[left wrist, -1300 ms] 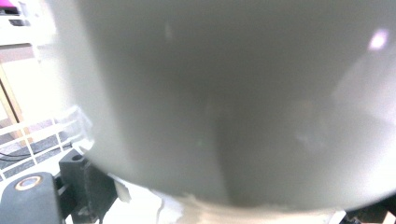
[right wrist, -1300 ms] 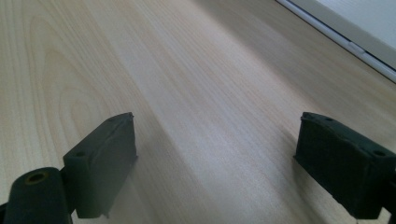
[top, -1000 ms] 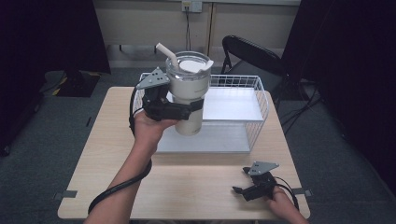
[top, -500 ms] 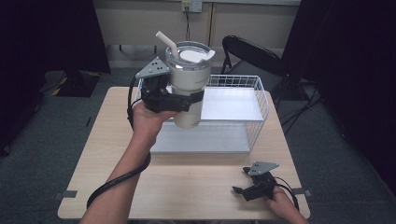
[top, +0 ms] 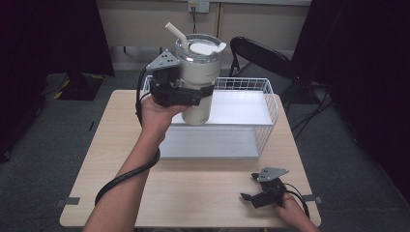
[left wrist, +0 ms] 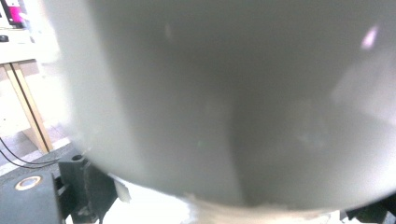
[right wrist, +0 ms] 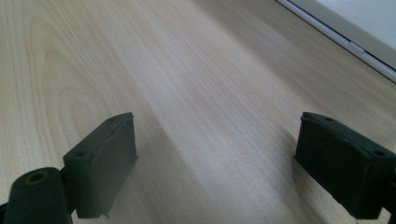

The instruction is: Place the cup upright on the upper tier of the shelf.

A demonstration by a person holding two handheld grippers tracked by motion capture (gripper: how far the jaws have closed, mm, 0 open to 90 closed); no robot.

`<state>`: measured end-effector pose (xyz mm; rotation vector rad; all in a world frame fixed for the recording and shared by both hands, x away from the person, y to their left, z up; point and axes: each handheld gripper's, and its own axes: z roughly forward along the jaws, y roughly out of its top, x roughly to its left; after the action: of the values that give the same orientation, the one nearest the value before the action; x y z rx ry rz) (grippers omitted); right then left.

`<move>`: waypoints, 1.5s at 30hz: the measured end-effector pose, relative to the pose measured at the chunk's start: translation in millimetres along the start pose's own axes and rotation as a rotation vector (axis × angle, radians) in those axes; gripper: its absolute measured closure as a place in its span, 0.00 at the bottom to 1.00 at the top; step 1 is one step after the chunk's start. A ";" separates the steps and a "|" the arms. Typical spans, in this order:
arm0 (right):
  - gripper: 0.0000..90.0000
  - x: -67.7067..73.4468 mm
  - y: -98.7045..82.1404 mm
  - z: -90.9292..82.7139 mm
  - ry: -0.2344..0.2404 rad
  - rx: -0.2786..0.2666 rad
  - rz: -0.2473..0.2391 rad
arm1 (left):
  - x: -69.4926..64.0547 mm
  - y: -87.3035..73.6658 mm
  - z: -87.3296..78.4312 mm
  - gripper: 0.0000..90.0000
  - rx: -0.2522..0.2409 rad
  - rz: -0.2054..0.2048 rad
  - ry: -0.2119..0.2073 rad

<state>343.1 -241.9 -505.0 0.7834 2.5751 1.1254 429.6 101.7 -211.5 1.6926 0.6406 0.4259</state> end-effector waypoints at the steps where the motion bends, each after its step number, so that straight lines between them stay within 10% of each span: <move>1: 0.13 0.0 0.0 0.0 0.000 0.000 0.000 | 1.3 0.0 1.1 0.11 0.004 0.001 0.002; 45: 0.13 0.0 0.0 0.0 0.000 0.000 0.000 | 32.6 -6.3 45.9 0.11 0.026 -0.024 0.092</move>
<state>343.1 -241.9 -505.1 0.7834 2.5750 1.1260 481.3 87.5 -229.6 1.6954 0.7359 0.4829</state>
